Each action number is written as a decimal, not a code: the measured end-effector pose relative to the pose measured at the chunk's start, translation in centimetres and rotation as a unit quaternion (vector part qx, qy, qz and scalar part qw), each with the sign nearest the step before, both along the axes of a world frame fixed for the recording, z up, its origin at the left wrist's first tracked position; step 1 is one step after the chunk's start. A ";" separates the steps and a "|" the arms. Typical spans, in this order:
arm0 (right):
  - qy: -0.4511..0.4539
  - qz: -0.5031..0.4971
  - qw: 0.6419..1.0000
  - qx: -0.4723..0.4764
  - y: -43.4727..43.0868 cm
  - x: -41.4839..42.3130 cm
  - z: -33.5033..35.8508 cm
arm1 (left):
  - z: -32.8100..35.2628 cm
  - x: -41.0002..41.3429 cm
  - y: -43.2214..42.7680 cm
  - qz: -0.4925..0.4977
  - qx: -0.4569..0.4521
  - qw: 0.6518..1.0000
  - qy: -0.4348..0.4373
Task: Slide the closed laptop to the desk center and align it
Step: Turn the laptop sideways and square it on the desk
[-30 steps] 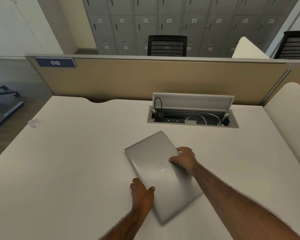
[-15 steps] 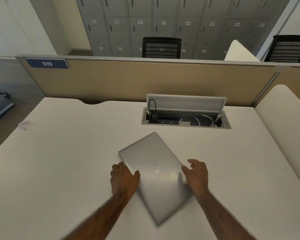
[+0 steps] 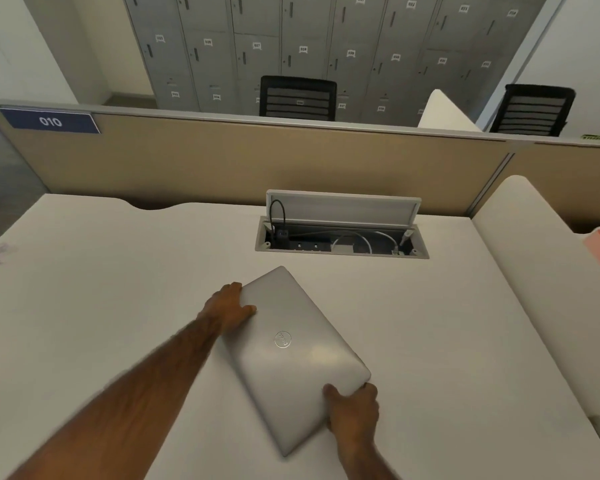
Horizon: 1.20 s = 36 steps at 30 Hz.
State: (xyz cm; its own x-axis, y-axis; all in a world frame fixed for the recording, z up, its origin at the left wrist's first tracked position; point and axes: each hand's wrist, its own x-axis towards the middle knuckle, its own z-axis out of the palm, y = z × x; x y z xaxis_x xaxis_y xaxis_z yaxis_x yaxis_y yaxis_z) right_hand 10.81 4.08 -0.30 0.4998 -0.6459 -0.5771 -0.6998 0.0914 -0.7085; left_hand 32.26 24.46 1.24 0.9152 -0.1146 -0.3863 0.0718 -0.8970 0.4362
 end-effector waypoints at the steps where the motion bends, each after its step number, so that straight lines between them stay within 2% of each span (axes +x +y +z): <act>1: 0.000 -0.008 1.000 0.000 0.2 0.1 0.1 | -0.1 0.3 0.0 0.003 -0.003 1.000 0.002; 5: 0.009 -0.041 0.999 0.018 0.6 0.5 0.1 | -0.1 1.2 -0.4 0.001 -0.013 1.000 0.009; 10: 0.011 -0.068 0.997 0.037 0.7 0.8 0.1 | 0.1 1.4 -0.9 0.000 0.019 1.000 0.014; 16: 0.016 -0.062 0.998 0.018 0.6 0.7 -0.4 | 0.0 1.1 -0.3 0.034 -0.016 0.999 0.020; 26: -0.013 -0.011 1.000 0.000 -0.8 1.4 -0.1 | 0.2 -1.5 2.1 0.112 -0.079 0.991 0.008; 36: -0.046 0.088 0.993 -0.057 -4.9 5.0 1.2 | 0.3 -4.6 3.1 0.177 -0.119 0.977 -0.022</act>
